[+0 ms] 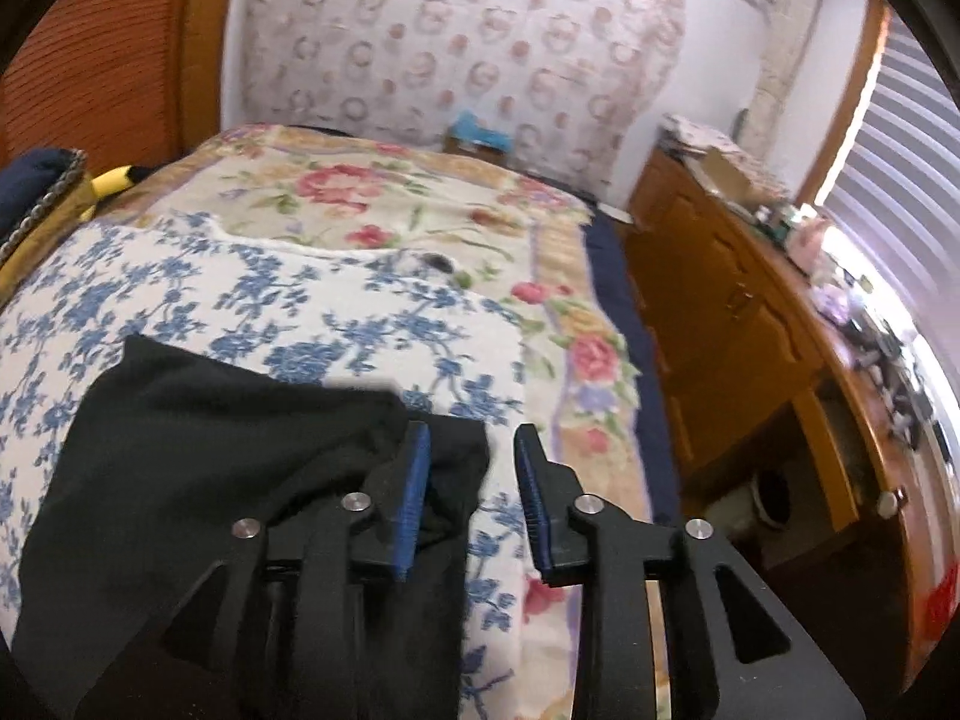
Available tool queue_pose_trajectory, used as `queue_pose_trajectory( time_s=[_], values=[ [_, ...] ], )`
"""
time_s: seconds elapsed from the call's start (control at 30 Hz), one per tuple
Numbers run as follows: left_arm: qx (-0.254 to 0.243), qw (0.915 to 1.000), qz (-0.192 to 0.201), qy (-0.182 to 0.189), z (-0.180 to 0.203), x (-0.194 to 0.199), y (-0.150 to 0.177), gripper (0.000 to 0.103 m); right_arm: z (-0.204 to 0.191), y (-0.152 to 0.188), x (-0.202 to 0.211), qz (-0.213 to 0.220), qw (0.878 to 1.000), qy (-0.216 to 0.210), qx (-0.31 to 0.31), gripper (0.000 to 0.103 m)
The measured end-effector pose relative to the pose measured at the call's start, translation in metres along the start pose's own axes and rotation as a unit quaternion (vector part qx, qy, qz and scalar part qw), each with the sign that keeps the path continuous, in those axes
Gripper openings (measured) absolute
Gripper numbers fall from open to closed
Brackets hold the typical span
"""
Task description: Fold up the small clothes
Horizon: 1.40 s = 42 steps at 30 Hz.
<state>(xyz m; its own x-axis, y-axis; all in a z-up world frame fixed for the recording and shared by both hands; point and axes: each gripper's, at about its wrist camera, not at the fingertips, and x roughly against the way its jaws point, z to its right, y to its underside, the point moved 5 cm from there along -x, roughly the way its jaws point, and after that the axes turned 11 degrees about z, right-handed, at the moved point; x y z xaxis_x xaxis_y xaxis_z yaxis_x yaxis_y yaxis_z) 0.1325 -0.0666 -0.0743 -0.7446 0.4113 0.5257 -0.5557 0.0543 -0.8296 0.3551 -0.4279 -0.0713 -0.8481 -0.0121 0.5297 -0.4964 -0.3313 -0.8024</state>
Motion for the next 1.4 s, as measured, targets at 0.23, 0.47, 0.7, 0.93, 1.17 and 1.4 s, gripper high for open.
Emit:
queue_pose_trajectory(
  time_s=[0.23,0.47,0.7,0.93,1.17,1.4],
  values=[
    [-0.009,0.9999,-0.006,0.012,0.013,-0.006,0.004,0.058,0.003,0.019,0.058,0.024,0.998,-0.051,-0.035,0.039],
    [-0.023,0.9993,-0.017,0.025,0.032,-0.016,0.008,0.058,-0.04,0.07,0.128,0.029,0.991,-0.129,-0.034,0.04],
    [-0.038,0.9982,-0.03,0.034,0.049,-0.023,0.014,0.058,-0.074,0.105,0.152,0.017,0.986,-0.159,-0.045,0.044],
    [-0.049,0.9972,-0.037,0.043,0.062,-0.027,0.02,0.058,-0.089,0.126,0.142,-0.004,0.99,-0.144,-0.003,0.044],
    [-0.054,0.9963,-0.043,0.05,0.072,-0.03,0.025,0.058,-0.078,0.138,0.148,-0.008,0.989,-0.149,-0.002,0.004],
    [-0.059,0.9955,-0.043,0.061,0.083,-0.029,0.026,0.058,-0.032,0.149,0.182,0.016,0.993,-0.103,-0.049,0.0]
  ],
)
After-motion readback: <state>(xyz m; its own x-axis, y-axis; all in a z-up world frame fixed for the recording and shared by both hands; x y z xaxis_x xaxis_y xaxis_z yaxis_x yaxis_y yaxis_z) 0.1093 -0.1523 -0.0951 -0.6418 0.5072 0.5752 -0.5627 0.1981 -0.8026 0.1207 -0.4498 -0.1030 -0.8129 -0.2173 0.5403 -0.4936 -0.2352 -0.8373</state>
